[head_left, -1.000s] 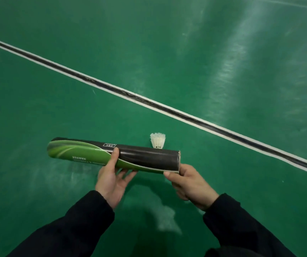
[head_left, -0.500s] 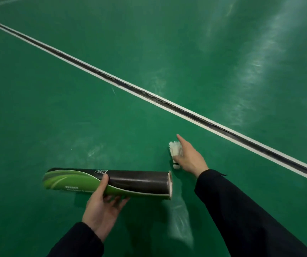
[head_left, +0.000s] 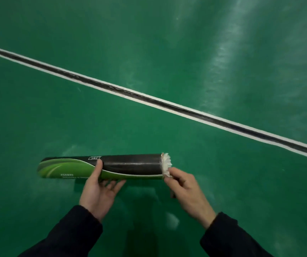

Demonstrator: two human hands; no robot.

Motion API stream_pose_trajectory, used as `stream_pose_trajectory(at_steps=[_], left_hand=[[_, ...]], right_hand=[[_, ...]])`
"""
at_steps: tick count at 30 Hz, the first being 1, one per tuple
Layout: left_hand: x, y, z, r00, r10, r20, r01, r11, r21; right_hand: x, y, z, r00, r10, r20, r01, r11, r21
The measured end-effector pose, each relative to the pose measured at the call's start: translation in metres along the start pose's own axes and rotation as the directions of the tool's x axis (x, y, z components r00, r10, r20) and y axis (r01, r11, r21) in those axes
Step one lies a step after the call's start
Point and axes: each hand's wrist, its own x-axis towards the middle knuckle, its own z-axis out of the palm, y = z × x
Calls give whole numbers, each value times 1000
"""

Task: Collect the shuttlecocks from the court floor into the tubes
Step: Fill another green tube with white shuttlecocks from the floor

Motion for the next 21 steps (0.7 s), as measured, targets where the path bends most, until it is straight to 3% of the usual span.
stream_pose_trajectory(at_steps=[3, 7, 9, 12, 14, 17, 19, 21], left_hand=[[-7, -14, 32, 995, -22, 101, 14, 997, 78], [-26, -49, 85, 960, -65, 272, -2, 970, 241], [-35, -69, 110, 944, -77, 320, -16, 960, 279], [-44, -93, 142, 937, -66, 344, -36, 959, 281], [-50, -107, 159, 937, -50, 347, -58, 953, 296], [-60, -132, 175, 943, -61, 328, -54, 943, 328], [-67, -148, 183, 943, -82, 322, -41, 932, 359], [-72, -161, 196, 932, -117, 343, -39, 910, 414]], right_hand=[[-25, -7, -34, 981, 116, 153, -115, 993, -20], [-53, -7, -80, 942, 297, 157, -302, 953, 10], [-63, -7, -105, 954, 291, 74, -298, 950, 97], [-73, -2, -139, 957, 106, -270, -49, 977, 209], [-80, 6, -156, 939, 40, -342, 21, 985, 174], [-94, 12, -181, 976, 161, -150, -107, 944, 313], [-104, 17, -202, 958, 286, 24, -264, 845, 466], [-117, 23, -223, 942, 310, 133, -331, 779, 532]])
